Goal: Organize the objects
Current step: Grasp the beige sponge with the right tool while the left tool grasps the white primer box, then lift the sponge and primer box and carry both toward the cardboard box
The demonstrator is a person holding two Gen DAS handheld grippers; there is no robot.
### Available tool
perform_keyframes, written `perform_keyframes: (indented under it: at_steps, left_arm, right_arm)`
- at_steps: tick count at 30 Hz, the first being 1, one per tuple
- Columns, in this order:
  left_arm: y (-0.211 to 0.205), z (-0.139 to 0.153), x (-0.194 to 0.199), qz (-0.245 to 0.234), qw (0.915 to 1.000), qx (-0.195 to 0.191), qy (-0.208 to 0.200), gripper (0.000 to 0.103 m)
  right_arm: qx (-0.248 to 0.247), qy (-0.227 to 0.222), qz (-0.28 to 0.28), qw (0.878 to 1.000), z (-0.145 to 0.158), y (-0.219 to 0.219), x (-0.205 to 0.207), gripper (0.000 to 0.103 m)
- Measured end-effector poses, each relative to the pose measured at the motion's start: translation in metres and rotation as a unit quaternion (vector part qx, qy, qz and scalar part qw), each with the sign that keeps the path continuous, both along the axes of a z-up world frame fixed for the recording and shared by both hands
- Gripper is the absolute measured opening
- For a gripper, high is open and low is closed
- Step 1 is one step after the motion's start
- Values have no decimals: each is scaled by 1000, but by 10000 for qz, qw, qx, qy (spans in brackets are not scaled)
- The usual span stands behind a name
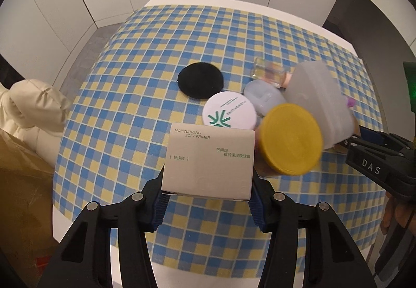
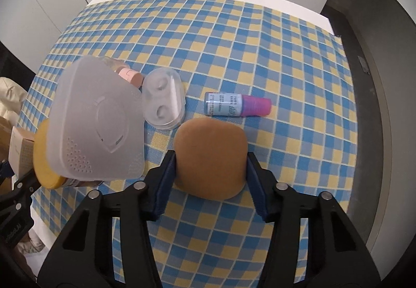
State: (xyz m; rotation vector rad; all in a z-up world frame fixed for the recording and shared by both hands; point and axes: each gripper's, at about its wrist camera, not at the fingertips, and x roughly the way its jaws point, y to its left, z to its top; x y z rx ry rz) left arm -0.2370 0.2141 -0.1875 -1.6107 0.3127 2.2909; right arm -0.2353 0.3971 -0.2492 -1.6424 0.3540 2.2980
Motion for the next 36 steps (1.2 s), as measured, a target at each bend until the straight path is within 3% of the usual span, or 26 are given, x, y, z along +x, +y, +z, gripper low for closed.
perform_keyframes:
  at_steps: [11,13,16,21,28,36]
  left_arm:
    - [1,31,21,60,9999,86,25,52]
    - [0,37,25,70,9999,92,30,52]
    - [-2,45,30,90,9999,113,44,52]
    - [-5,62,40,129,9998,150,88,53]
    - [-9,87,56,128,9996,160,187,53]
    - [-16,112,76,99,9992,205,328,53]
  right_arm:
    - [19,239,67,9997,41,19,28,53]
    - [-1,260,64,9996,60,2,37,48]
    - [-52,290,63,9995,64,-4,54,38]
    - [-92,302,89,9995,82,-19,75,34]
    - [-80,419,-33,9991,95,-13,88,34]
    - [29,657,-67,9978,131,-16,110,34]
